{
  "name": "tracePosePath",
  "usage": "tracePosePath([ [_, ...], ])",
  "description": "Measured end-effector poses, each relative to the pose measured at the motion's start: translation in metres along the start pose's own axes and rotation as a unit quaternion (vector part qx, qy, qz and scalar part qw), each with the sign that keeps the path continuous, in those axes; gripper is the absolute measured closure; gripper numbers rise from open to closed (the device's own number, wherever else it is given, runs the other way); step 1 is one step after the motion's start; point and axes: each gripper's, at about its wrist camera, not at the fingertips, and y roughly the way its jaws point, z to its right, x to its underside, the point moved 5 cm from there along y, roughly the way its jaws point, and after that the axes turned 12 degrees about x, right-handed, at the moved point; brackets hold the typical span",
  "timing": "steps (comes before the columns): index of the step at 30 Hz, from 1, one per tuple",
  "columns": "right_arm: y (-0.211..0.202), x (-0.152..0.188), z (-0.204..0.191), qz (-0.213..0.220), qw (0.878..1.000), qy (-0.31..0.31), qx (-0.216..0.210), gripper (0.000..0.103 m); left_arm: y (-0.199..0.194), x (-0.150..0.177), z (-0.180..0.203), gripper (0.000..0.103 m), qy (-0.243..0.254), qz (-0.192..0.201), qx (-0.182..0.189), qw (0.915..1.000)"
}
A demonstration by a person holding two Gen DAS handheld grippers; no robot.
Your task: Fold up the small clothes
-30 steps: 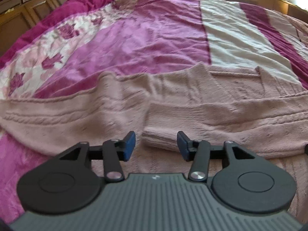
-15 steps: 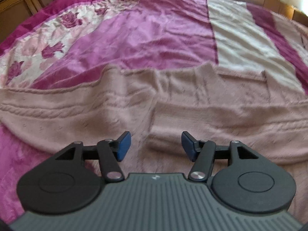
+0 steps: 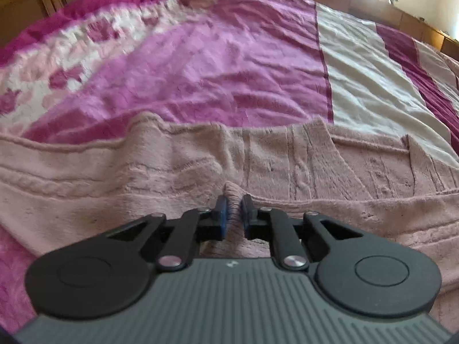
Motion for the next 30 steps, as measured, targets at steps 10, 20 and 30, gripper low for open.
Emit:
tracePosePath([
  [10, 0.008, 0.009, -0.009, 0.008, 0.999, -0.037, 0.015, 0.018, 0.002, 0.009, 0.006, 0.075, 0.043, -0.017, -0.055, 0.9974],
  [20, -0.009, 0.002, -0.005, 0.0, 1.0, -0.019, 0.005, 0.017, -0.041, 0.005, -0.022, 0.045, -0.019, -0.028, -0.052, 0.9981],
  [30, -0.063, -0.006, -0.009, 0.005, 1.0, -0.016, -0.026, 0.015, -0.103, 0.016, -0.08, 0.045, -0.086, -0.018, -0.054, 0.9947],
])
